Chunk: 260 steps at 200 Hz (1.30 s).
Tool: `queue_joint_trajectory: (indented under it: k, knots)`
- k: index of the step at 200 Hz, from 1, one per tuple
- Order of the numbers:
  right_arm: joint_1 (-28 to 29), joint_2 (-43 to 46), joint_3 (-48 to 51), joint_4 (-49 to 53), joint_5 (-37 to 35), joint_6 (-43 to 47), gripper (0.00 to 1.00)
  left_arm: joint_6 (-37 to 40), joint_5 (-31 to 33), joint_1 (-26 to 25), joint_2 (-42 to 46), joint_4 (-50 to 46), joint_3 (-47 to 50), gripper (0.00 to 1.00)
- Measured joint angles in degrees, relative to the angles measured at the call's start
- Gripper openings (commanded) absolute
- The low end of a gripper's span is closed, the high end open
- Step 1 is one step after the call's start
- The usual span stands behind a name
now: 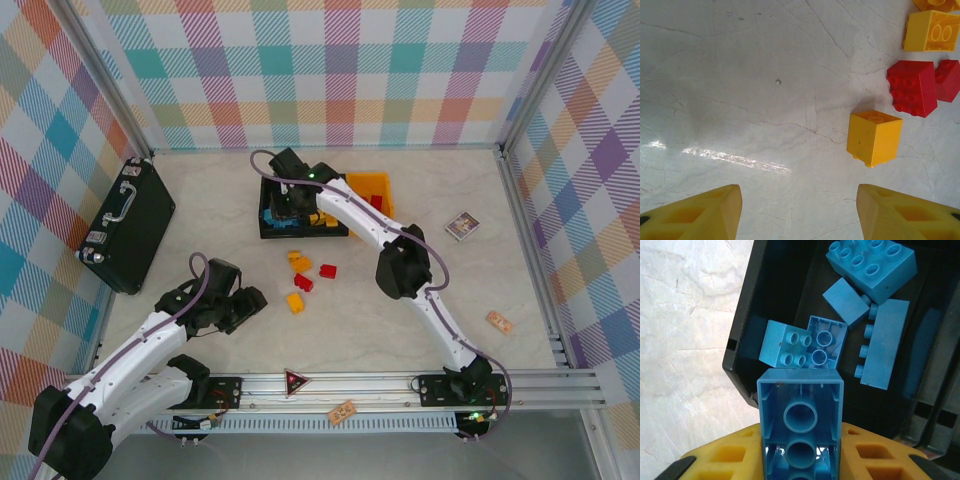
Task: Sort the legos into containers by color
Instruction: Place the lego in the container, then pick up the lego from the center of the table.
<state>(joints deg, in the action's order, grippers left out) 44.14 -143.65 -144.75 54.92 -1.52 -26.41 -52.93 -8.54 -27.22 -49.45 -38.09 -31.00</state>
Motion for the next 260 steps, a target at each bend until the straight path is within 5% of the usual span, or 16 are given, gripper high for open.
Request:
queue_joint_trajectory:
  k: [30, 102, 198, 260]
  knots:
    - [-0.68, -1.25, -2.51, 0.11, 0.09, -0.52, 0.49, 0.0, 0.0, 0.02, -0.96, 0.92, 0.0, 0.62]
    - [-0.85, -0.37, -1.57, -0.37, 0.09, -0.37, 0.51, 0.02, -1.05, 0.0, -2.97, 2.38, 0.0, 0.62]
    - [-0.85, 35.32, 42.49, -15.93, 1.18, 0.26, 0.51, 3.02, -1.46, -1.75, -8.87, 2.51, -4.79, 0.62]
    - [-0.7, 43.71, 65.18, -20.52, 2.73, 0.28, 0.51, 4.39, -1.25, -4.5, -14.12, 2.78, -7.65, 0.62]
